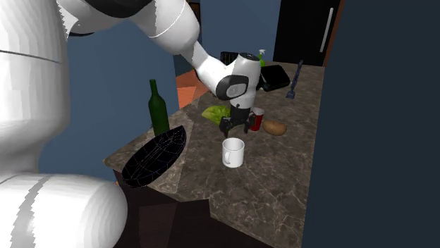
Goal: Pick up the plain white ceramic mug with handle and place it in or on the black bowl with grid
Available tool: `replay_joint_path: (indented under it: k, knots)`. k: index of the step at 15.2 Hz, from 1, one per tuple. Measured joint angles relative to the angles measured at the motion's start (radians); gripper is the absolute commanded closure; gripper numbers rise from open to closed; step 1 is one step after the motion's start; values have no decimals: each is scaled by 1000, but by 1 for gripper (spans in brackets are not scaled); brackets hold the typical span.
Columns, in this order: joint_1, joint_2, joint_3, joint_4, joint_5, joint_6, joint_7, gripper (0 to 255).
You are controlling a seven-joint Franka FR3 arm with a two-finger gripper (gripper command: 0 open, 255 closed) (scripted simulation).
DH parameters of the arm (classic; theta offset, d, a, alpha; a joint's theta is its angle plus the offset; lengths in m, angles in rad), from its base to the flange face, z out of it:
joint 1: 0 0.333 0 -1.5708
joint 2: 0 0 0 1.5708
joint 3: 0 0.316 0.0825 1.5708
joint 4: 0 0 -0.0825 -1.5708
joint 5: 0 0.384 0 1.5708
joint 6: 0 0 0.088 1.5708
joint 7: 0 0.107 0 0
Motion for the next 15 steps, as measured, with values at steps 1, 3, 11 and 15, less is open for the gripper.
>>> replay_joint_path:
  k: [1, 3, 11, 15]
  knots:
    - [-26, 39, 15, 36, 21, -8, -20, 0]
    - [-73, 119, 46, 108, 58, -18, -52, 0]
    - [-147, 268, 107, 230, 121, -9, -97, 0]
    - [-154, 294, 120, 242, 135, 5, -104, 0]
